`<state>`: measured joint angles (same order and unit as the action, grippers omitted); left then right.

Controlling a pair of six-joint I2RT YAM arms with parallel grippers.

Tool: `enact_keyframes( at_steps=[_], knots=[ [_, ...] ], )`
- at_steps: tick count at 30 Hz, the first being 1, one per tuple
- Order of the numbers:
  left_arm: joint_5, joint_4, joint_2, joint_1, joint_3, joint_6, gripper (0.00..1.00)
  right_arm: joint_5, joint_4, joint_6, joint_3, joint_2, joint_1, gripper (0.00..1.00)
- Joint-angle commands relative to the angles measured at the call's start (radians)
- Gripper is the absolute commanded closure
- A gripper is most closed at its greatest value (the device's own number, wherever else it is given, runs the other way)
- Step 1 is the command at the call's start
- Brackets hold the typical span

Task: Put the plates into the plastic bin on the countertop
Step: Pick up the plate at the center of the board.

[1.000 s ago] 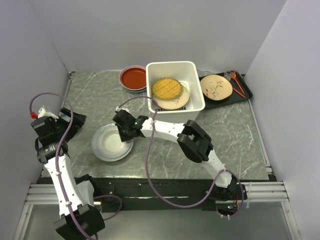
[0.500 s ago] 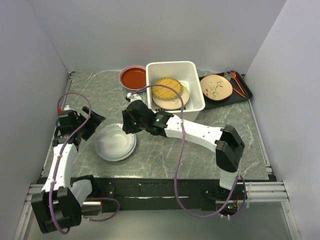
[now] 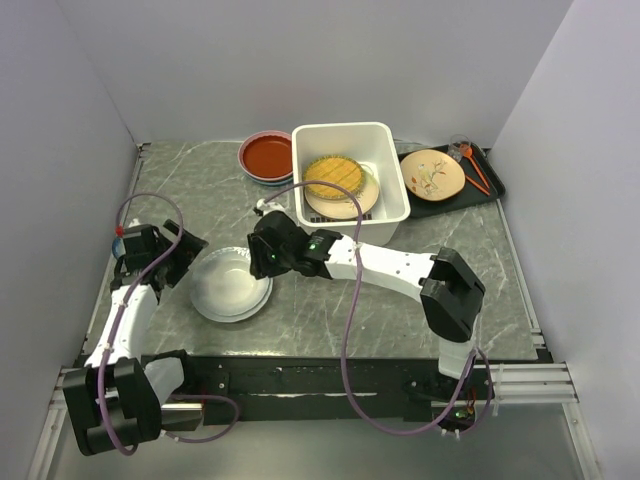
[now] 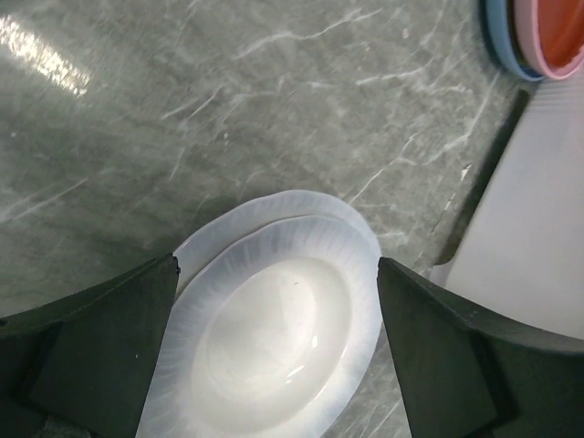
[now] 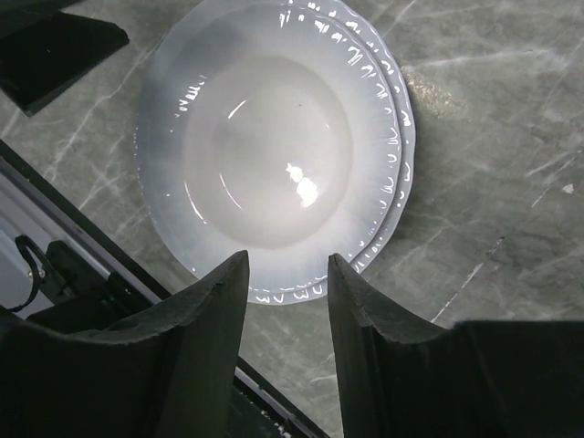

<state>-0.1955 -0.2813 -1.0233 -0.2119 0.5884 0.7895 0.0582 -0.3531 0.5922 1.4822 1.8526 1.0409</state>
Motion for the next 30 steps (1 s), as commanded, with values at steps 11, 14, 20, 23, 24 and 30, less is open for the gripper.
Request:
enact_keyframes(
  at_steps=[11,14,20,23,24,30],
  knots=[
    [0.025,0.027,0.098,0.034,-0.110,0.037,0.07,-0.097,0.091,0.004,-0.069,0.005,-0.084,0.52],
    [0.028,0.013,0.095,0.051,-0.108,0.036,0.06,-0.107,0.108,0.015,-0.100,-0.009,-0.096,0.52],
    [0.025,0.045,0.049,0.092,-0.148,0.051,0.06,-0.132,0.143,0.035,-0.155,-0.029,-0.102,0.51],
    [0.016,0.062,0.052,0.103,-0.171,0.059,0.06,-0.152,0.166,0.049,-0.181,-0.035,-0.102,0.51],
    [0.010,0.065,0.052,0.106,-0.174,0.059,0.06,-0.159,0.180,0.049,-0.187,-0.036,-0.101,0.50],
    [-0.008,0.085,0.069,0.120,-0.199,0.066,0.07,-0.196,0.224,0.084,-0.224,-0.027,-0.101,0.49]
  ],
)
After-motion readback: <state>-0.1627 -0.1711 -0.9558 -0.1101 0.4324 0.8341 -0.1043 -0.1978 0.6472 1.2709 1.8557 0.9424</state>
